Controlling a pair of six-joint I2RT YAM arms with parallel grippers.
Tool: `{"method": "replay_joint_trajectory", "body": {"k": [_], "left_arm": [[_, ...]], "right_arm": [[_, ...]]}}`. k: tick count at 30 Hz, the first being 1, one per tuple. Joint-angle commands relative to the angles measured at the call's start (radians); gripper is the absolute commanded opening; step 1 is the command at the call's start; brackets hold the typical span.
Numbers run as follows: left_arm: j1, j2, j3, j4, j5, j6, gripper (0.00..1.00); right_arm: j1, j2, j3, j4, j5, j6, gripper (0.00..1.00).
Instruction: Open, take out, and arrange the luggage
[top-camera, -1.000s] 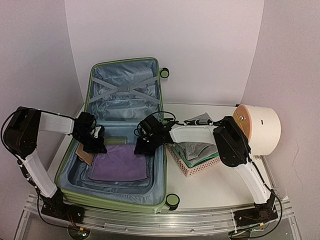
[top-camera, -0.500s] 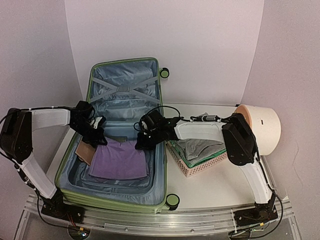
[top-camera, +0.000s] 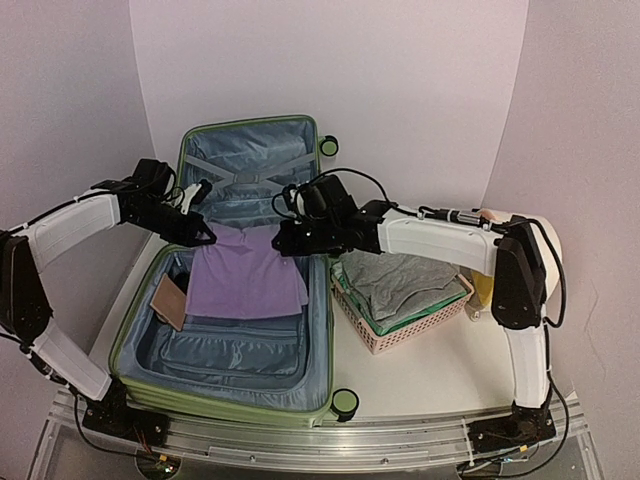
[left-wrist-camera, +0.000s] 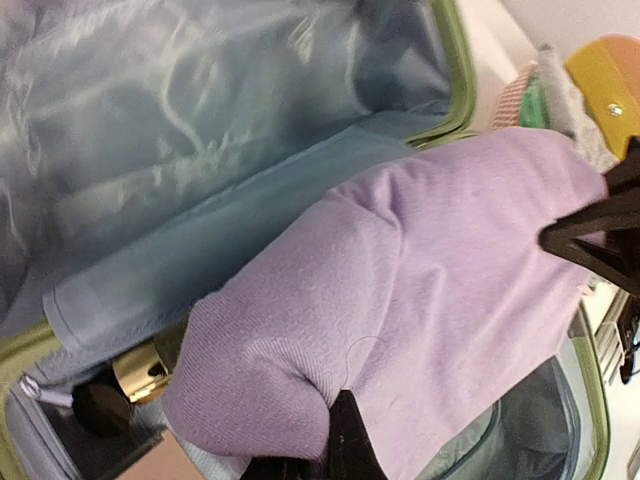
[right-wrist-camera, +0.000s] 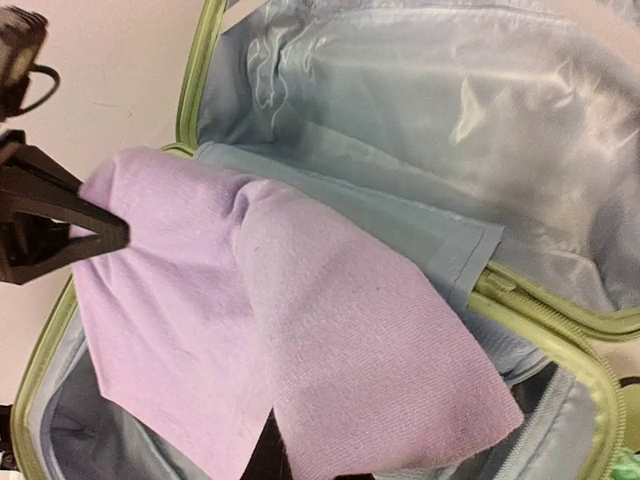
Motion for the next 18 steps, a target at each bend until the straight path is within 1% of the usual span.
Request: {"method": "replay_joint_trajectory", "body": {"k": [1, 6, 9, 10, 11, 12, 13, 17, 18], "left_arm": [[0.007, -0.071, 0.114, 0.041, 0.127, 0.111, 0.0], [-0.018, -0.083, 0.157, 0.103, 0.249, 0.123, 0.0], [-0.067, -0.123, 0.127, 0.202, 0.253, 0.13, 0.0], [-0.093, -0.151, 0.097, 0.272, 0.253, 0.133, 0.0], [-0.139, -0.18, 0.078, 0.338, 0.239, 0.133, 0.0], [-0.149, -0.189, 0.071, 0.372, 0.223, 0.131, 0.0], [-0.188, -0.196, 0.063, 0.426, 0.19, 0.117, 0.0], [-0.296, -0.176, 0.059, 0.536, 0.102, 0.042, 0.0], [-0.338, -0.169, 0.057, 0.567, 0.08, 0.021, 0.0]], "right_arm": [[-0.007, -0.125, 0.02, 0.055, 0.096, -0.093, 0.0], [-0.025, -0.236, 0.001, 0.055, 0.144, -0.148, 0.0], [-0.038, -0.302, -0.028, 0.054, 0.158, -0.17, 0.0], [-0.046, -0.338, -0.05, 0.054, 0.169, -0.184, 0.0], [-0.054, -0.376, -0.08, 0.054, 0.181, -0.202, 0.0], [-0.058, -0.394, -0.086, 0.054, 0.183, -0.203, 0.0], [-0.07, -0.433, -0.112, 0.053, 0.188, -0.208, 0.0], [-0.099, -0.549, -0.196, 0.044, 0.207, -0.236, 0.0], [-0.109, -0.59, -0.228, 0.036, 0.217, -0.244, 0.0]]}}
